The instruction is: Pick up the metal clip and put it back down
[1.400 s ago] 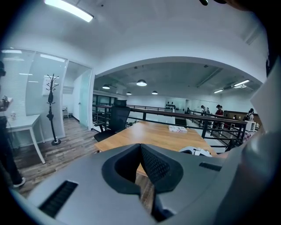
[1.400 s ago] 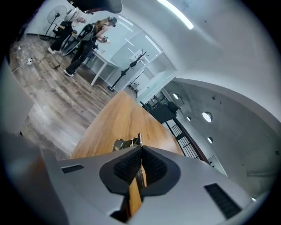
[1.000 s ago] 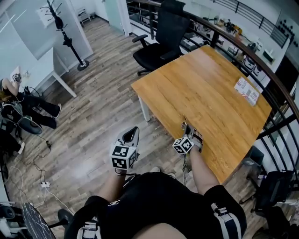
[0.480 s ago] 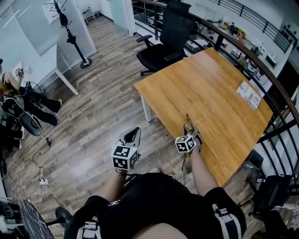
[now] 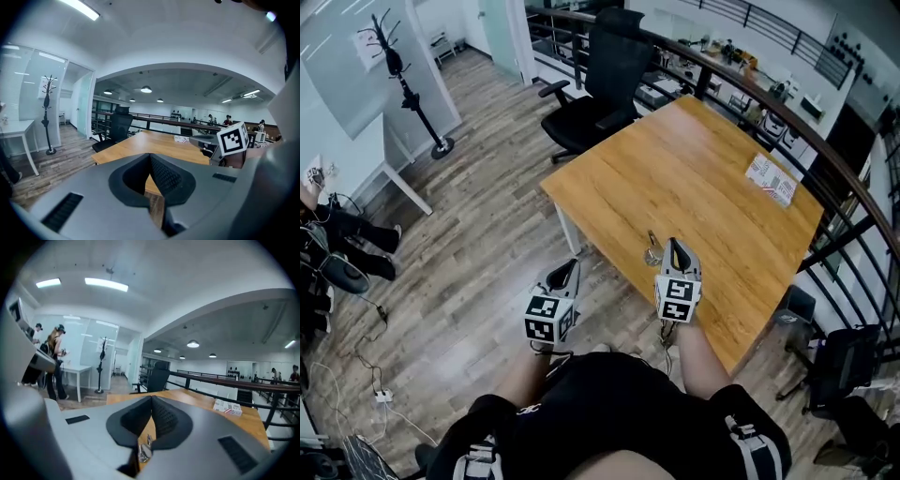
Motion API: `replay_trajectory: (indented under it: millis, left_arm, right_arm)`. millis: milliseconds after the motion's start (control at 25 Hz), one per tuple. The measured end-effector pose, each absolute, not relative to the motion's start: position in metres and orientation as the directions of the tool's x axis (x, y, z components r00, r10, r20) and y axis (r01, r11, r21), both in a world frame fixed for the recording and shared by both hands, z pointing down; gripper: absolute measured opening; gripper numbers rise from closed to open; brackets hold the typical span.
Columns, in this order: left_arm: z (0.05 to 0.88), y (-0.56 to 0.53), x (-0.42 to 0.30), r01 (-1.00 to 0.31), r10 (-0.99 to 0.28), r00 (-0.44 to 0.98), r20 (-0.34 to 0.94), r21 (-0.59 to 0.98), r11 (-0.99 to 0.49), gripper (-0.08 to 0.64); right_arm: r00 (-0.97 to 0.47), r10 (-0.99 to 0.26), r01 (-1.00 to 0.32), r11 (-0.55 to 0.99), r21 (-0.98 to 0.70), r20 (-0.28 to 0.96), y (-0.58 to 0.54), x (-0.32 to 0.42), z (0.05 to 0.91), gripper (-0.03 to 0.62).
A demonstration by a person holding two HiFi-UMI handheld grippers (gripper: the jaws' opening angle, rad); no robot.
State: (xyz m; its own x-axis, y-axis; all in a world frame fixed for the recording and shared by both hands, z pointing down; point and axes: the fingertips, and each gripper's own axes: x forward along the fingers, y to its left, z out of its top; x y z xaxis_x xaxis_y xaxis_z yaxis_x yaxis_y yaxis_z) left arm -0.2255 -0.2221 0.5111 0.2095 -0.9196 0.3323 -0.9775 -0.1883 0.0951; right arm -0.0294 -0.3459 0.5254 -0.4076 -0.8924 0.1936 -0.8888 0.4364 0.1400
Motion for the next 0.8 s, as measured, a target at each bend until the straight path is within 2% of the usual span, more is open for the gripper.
replay_trajectory:
  millis: [320, 800]
  left_arm:
    - [0.509, -0.24, -0.191, -0.953, -0.897, 0.303, 0.321, 0.096, -0.288, 0.011]
    - [0.495, -0.253, -0.154, -0.924, -0.878, 0.382, 0.289, 0.086, -0.374, 0.011]
  right_arm:
    - [-0.413, -0.911, -0.907, 0.412, 0.086, 0.012, -0.305, 0.008, 0.452, 0.013]
    - [-0.361, -0.932, -0.93, 0.359, 0.076, -0.011, -0.288, 0.043, 0.446, 0.013]
